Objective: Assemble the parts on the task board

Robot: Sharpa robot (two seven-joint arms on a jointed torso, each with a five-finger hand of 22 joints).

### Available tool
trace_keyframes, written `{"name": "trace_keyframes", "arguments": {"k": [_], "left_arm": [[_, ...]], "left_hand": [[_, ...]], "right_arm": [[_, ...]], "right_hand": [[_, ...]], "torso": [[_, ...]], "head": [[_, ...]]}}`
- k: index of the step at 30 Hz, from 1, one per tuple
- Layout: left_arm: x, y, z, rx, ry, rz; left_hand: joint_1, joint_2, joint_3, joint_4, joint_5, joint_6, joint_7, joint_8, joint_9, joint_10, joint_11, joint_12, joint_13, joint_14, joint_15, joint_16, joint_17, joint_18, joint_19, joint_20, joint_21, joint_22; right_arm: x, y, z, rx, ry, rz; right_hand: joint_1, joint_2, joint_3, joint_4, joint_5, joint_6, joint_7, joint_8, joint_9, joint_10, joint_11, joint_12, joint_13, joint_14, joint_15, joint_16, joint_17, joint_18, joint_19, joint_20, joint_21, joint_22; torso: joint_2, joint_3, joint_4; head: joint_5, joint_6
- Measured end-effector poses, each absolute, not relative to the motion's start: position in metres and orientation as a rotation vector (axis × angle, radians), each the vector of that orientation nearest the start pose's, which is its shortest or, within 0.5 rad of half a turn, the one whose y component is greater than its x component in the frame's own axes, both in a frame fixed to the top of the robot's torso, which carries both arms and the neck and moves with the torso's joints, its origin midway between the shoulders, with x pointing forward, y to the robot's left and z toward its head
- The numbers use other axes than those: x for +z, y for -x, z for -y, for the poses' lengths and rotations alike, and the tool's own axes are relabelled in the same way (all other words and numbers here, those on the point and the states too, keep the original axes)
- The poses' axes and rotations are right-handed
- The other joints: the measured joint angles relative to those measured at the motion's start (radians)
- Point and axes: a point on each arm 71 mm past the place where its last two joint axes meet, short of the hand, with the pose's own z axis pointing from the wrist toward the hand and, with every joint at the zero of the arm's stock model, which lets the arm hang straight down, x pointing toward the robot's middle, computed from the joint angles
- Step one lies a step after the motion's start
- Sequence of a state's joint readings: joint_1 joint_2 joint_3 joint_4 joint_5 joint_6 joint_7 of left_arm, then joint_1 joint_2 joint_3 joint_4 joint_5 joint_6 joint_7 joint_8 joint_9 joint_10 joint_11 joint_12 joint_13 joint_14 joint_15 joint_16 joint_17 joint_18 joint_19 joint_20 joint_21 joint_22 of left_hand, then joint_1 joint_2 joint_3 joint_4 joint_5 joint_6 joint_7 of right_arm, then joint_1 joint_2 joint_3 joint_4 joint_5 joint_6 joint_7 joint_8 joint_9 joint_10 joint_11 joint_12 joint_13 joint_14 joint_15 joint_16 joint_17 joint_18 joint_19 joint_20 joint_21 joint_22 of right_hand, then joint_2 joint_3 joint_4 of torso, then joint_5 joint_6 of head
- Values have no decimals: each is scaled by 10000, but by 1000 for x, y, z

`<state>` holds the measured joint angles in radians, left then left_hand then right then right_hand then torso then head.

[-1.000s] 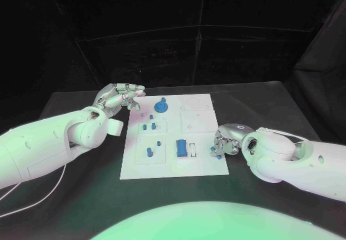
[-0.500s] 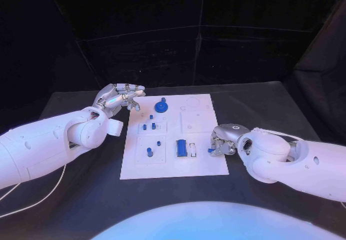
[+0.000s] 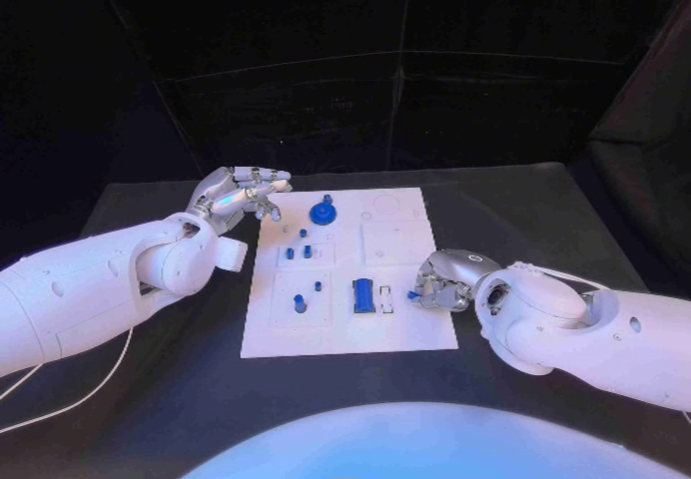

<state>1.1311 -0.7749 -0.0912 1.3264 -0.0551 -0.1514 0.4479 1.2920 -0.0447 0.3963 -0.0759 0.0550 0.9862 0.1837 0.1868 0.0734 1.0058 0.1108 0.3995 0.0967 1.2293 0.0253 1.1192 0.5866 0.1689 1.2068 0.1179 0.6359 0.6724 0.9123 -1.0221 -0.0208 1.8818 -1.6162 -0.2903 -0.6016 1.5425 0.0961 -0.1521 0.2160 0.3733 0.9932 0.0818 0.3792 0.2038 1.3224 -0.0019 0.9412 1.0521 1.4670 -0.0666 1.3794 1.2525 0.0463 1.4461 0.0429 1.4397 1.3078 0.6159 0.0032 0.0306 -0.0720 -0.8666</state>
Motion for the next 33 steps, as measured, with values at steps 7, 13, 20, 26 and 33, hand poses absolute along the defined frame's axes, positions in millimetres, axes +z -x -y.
{"name": "trace_keyframes", "arguments": {"k": [7,13,20,26,33], "left_arm": [[-239,-499,-226,-15455,10836,-15060],[-239,-499,-225,-15456,10837,-15065],[-239,-499,-224,-15483,10832,-15081],[-239,-499,-224,-15488,10832,-15088],[-239,-500,-223,-15504,10830,-15102]], "left_hand": [[0,0,0,0,0,0,0,0,0,0,0,0,0,0,0,0,-8,-1,0,0,0,0],[0,0,0,0,0,-73,0,0,0,0,0,0,0,0,0,0,-7,0,0,0,0,-13],[0,0,0,0,0,-73,1,0,0,0,0,0,0,0,0,0,-7,0,0,0,0,-13],[0,0,0,0,0,-72,1,40,0,0,0,0,0,0,0,0,-16,-1,0,0,0,-12],[0,0,0,0,0,-72,1,40,0,0,0,-1,0,0,0,0,-15,-1,0,0,0,-11]], "right_arm": [[-262,-362,197,4448,-1216,-19390],[-264,-364,189,4861,-1843,-19429],[-270,-367,182,4931,-2330,-19900],[-276,-369,181,4669,-2552,-20321],[-277,-372,175,4655,-2668,-20383]], "right_hand": [[-547,-405,161,382,441,219,-66,-80,54,166,-85,161,145,16,-18,95,123,-1,70,1,76,0],[-677,-581,230,567,770,380,-117,-154,42,303,-89,335,292,16,-18,147,215,0,106,-36,162,-1],[-1396,-679,185,721,1584,769,-216,-271,47,429,-143,464,439,-20,-53,178,280,-1,178,-39,167,-1],[-1536,-621,178,727,1657,928,-279,-288,126,536,-179,616,592,17,-90,241,405,-1,177,-38,250,-2],[-1537,-620,172,733,1657,944,-295,-287,158,570,-213,657,623,17,-90,241,410,0,176,-38,251,-2]], "torso": [[1,0,12],[6,-10,12],[7,-13,12],[6,-12,0],[6,-3,0]], "head": [[3,7],[45,2],[69,12],[84,7],[86,15]]}}
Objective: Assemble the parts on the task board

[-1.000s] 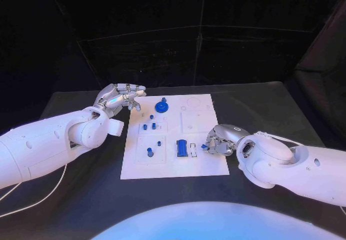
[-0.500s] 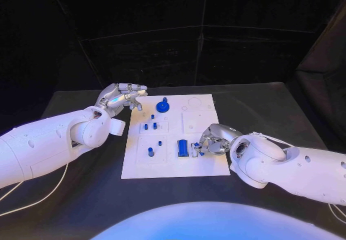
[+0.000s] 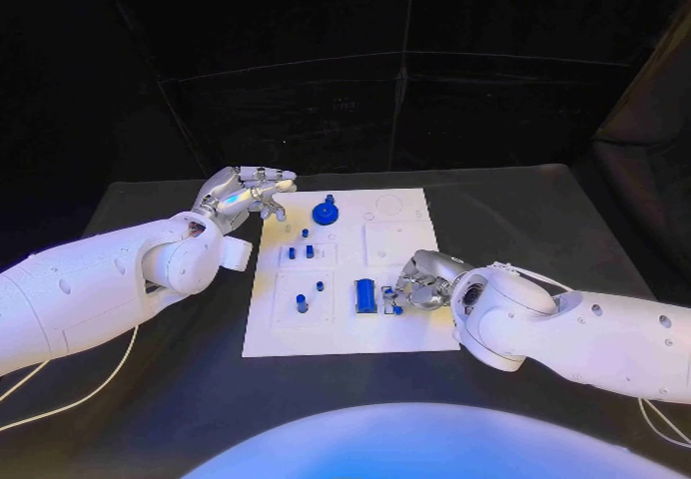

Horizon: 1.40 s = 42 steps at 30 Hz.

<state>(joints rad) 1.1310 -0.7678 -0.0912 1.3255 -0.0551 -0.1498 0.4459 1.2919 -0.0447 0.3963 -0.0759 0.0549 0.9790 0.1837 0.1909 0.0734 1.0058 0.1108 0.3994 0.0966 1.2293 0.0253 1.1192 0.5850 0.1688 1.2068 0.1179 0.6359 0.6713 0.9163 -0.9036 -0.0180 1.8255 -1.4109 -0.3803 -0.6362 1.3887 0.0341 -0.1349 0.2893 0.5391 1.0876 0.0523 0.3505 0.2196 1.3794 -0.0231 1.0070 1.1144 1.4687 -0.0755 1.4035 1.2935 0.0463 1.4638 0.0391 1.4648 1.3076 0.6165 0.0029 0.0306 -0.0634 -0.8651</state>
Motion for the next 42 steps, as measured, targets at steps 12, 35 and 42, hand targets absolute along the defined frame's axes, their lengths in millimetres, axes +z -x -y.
{"name": "trace_keyframes", "arguments": {"k": [12,35,42], "left_arm": [[-239,-500,-222,-15505,10833,-15116],[-239,-500,-221,-15537,10845,-15185],[-239,-500,-221,-15540,10850,-15201]], "left_hand": [[0,0,0,0,0,0,0,0,0,0,0,0,0,0,0,0,1,1,0,0,0,1],[0,0,0,0,0,1,0,0,0,-36,-37,44,0,0,0,0,-27,0,0,0,0,-11],[0,0,0,0,0,1,0,0,0,-36,-37,44,0,0,0,0,-26,0,0,0,0,-10]], "right_arm": [[-278,-373,174,4718,-2948,-20171],[-279,-376,172,4745,-3064,-20148],[-279,-376,174,4724,-3069,-20147]], "right_hand": [[-39,39,-1,1,0,88,-24,8,15,72,-2,143,129,-36,-34,77,102,-1,-1,0,57,-1],[-1673,232,-792,7,-3131,361,-77,-27,310,269,-55,333,433,0,-71,127,145,-1,35,-36,99,-1],[-1707,266,-888,-37,-3302,361,-76,-90,349,267,-54,333,455,0,-71,126,144,-1,35,-36,99,-1]], "torso": [[0,3,-8],[1,-2,-7],[1,-2,-7]], "head": [[29,-11],[2,-8],[5,-9]]}}
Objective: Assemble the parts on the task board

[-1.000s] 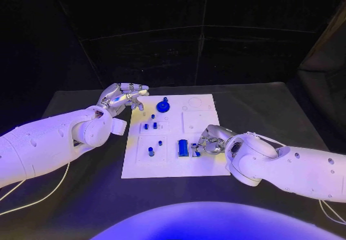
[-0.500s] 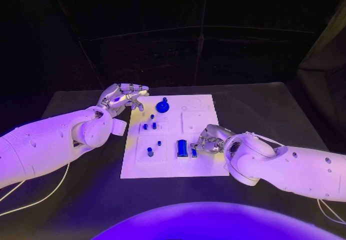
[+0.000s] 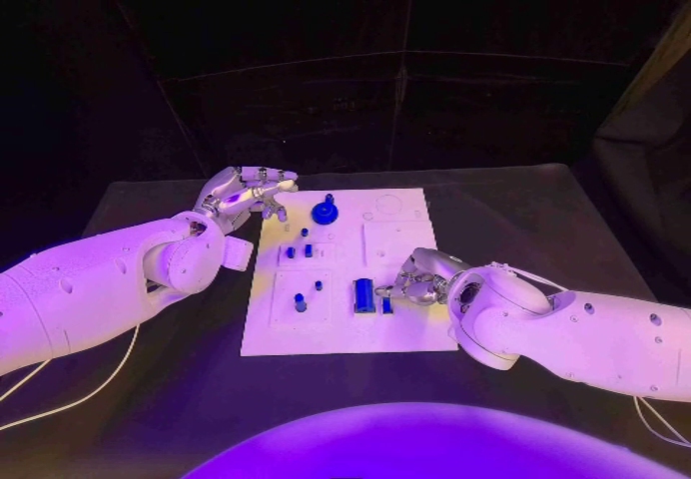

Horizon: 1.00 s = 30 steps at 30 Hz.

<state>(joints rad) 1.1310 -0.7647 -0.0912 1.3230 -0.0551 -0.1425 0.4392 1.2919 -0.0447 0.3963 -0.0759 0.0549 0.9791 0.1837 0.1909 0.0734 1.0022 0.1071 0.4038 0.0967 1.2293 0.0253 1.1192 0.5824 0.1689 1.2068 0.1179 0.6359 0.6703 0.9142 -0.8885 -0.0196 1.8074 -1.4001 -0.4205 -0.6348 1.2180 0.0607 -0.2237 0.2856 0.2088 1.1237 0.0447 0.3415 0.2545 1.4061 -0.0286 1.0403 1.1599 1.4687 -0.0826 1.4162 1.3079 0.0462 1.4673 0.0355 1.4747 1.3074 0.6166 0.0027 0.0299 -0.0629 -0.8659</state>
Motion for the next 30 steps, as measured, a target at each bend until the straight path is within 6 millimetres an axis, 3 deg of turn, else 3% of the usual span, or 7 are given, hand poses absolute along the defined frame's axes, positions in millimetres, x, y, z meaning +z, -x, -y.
{"name": "trace_keyframes", "arguments": {"k": [6,12,19,21,23,26,30], "left_arm": [[-239,-500,-222,-15538,10854,-15208],[-240,-500,-223,-15501,10862,-15194],[-241,-501,-226,-15413,10893,-15158],[-242,-501,-227,-15393,10966,-15126],[-243,-501,-228,-15362,11077,-15068],[-245,-503,-231,-15296,11289,-14919],[-248,-506,-235,-15180,11554,-14625]], "left_hand": [[0,0,0,0,0,0,0,0,0,0,0,0,0,0,0,0,0,0,0,0,0,1],[0,0,0,0,0,0,0,0,0,0,0,0,0,0,0,0,0,0,0,0,0,2],[-93,57,-112,113,0,0,0,31,0,-36,36,67,0,-57,-19,0,-44,0,0,0,-47,-33],[-255,48,-222,217,0,-17,17,49,0,-36,37,75,0,-73,-2,0,-69,-1,4,4,-48,-52],[-407,-16,-396,310,0,-54,21,88,0,-36,36,166,0,-73,-2,0,-116,-1,36,36,-114,-79],[-578,-93,-690,457,0,-51,-21,195,0,-36,36,296,4,-167,-20,-49,-280,-1,36,36,-183,-135],[-578,-93,-1004,587,0,-36,-110,223,0,-30,21,375,10,-743,-13,-463,-901,-1,-238,80,-438,-279]], "right_arm": [[-278,-375,178,4791,-3028,-20092],[-274,-376,194,5407,-3259,-19845],[-257,-406,219,7229,-4656,-18919],[-250,-419,228,7921,-5267,-18441],[-244,-431,234,8484,-5820,-17984],[-239,-450,239,9398,-6749,-17219],[-239,-472,242,10347,-7933,-16278]], "right_hand": [[575,-40,-5,-261,141,-29,29,-52,82,-4,4,-213,-36,0,0,-2,-35,0,0,0,-50,0],[794,-208,-181,-256,419,-1148,465,-712,-58,-1050,393,-2223,-1425,-16,206,-453,-663,1,-284,128,-447,-1],[1307,67,-139,-371,419,-1755,731,-1053,-145,-1435,571,-2786,-1902,-18,345,-952,-1360,-1,-735,305,-956,-1],[1490,104,-119,-486,419,-1810,777,-1108,-153,-1693,633,-3259,-2265,-35,401,-1316,-1822,179,-975,368,-1258,-3],[1628,179,-168,-555,418,-1826,793,-1162,-158,-2146,678,-4146,-2955,-241,496,-2335,-3091,483,-1656,416,-2095,-673],[1880,290,-267,-655,327,-1911,902,-1305,-173,-2945,840,-5523,-4065,-1513,654,-5555,-6436,1171,-3982,549,-5223,-3593],[2260,332,-329,-864,264,-2024,1279,-1538,-302,-3797,1293,-7275,-5697,-2732,1133,-8200,-8014,1253,-5265,943,-7639,-5412]], "torso": [[-4,5,-7],[-12,22,-22],[-58,23,-58],[-91,17,-79],[-126,12,-106],[-204,-5,-158],[-374,-54,-221]], "head": [[-11,12],[46,13],[-22,132],[-28,147],[-10,185],[15,307],[38,479]]}}
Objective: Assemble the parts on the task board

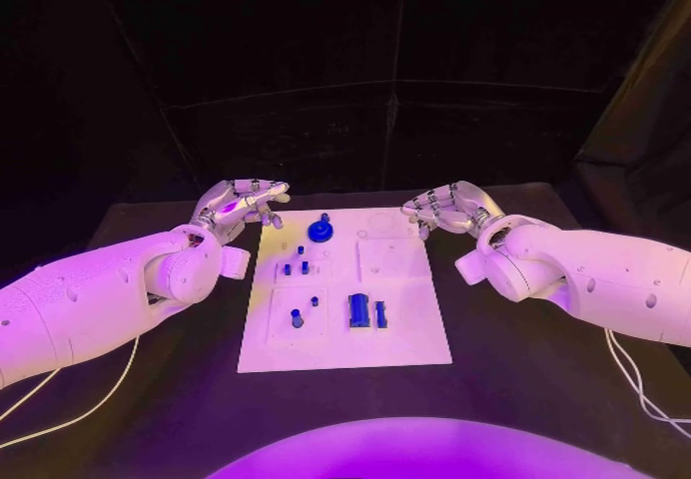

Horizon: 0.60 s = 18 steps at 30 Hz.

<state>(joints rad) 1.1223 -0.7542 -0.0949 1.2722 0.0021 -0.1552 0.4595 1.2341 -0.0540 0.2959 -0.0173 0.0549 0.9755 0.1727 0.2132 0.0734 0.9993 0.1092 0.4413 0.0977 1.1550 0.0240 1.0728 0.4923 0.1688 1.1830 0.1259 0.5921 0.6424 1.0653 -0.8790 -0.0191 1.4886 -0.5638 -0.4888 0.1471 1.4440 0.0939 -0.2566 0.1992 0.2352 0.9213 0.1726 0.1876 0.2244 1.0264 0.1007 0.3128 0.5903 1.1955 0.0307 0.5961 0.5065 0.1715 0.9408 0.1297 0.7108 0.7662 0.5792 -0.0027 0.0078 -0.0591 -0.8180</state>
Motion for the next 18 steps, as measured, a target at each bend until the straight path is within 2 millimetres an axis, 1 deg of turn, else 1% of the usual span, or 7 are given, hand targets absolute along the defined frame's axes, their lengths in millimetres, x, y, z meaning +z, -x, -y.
{"name": "trace_keyframes", "arguments": {"k": [3,5,8,9,11,14,18], "left_arm": [[-249,-510,-238,-15064,11715,-14367],[-250,-513,-240,-14973,11815,-14209],[-251,-518,-243,-14795,11969,-13925],[-251,-519,-243,-14755,12008,-13844],[-252,-523,-243,-14656,12086,-13677],[-253,-527,-241,-14540,12163,-13474],[-255,-532,-237,-14431,12222,-13303]], "left_hand": [[54,53,-291,66,0,-20,12,0,-40,-54,-11,-124,-156,-1015,147,-1054,-643,-1,-982,136,-827,-470],[144,143,-428,124,0,-149,78,-107,-66,-205,141,-371,-288,-1699,346,-2179,-1218,0,-1780,303,-1556,-921],[269,221,-603,189,0,-356,143,-317,-77,-424,360,-827,-345,-2485,738,-3988,-2081,2,-2999,636,-2694,-1656],[321,204,-682,206,0,-445,158,-425,-77,-547,483,-1064,-346,-2753,931,-4725,-2432,2,-3583,801,-3196,-1994],[426,304,-825,206,0,-497,117,-584,-77,-692,629,-1440,-345,-3018,1194,-5756,-2926,2,-4311,1071,-3858,-2469],[528,406,-1065,212,0,-529,-5,-859,-76,-708,784,-1989,-345,-3064,1409,-7001,-3509,3,-4861,1448,-4454,-3035],[596,532,-1326,205,0,-441,-167,-1177,-98,-631,875,-2582,-366,-2749,1454,-8064,-3949,4,-4901,1579,-4721,-3522]], "right_arm": [[-243,-486,244,10822,-8648,-15656],[-245,-494,244,11064,-8988,-15334],[-248,-506,240,11452,-9390,-14893],[-249,-509,240,11557,-9476,-14792],[-251,-515,237,11754,-9632,-14592],[-254,-522,233,12032,-9763,-14430],[-256,-527,227,12355,-9812,-14364]], "right_hand": [[206,103,-38,-210,-149,-53,253,-294,-184,-137,292,-822,-1195,-962,441,-1879,-1050,-1,-690,407,-1609,-1123],[329,144,-39,-396,-254,-57,258,-485,-324,-133,426,-1158,-1846,-1470,683,-2817,-1652,-1,-998,641,-2452,-1728],[350,169,-46,-668,-403,-47,268,-727,-552,-31,528,-1509,-2765,-1576,788,-3694,-2408,-2,-950,887,-3355,-2473],[347,172,-75,-886,-458,33,348,-886,-728,133,567,-1682,-3397,-1407,885,-4125,-2898,-2,-808,1018,-3893,-2952],[259,260,-70,-1144,-459,94,331,-1048,-911,230,561,-1855,-3996,-1216,915,-4527,-3354,-3,-534,1040,-4353,-3386],[169,351,-29,-1430,-459,135,301,-1142,-1104,301,567,-2024,-4542,-1066,945,-4881,-3771,-4,-205,1037,-4746,-3792],[3,491,39,-1713,-468,195,296,-1194,-1308,452,546,-2122,-5004,-824,896,-5157,-4151,-4,147,987,-5079,-4202]], "torso": [[-134,-38,-32],[-224,-57,-46],[-332,-68,-71],[-357,-70,-76],[-411,-73,-87],[-472,-70,-105],[-514,-58,-107]], "head": [[21,157],[58,280],[102,466],[110,512],[119,614],[144,735],[175,857]]}}
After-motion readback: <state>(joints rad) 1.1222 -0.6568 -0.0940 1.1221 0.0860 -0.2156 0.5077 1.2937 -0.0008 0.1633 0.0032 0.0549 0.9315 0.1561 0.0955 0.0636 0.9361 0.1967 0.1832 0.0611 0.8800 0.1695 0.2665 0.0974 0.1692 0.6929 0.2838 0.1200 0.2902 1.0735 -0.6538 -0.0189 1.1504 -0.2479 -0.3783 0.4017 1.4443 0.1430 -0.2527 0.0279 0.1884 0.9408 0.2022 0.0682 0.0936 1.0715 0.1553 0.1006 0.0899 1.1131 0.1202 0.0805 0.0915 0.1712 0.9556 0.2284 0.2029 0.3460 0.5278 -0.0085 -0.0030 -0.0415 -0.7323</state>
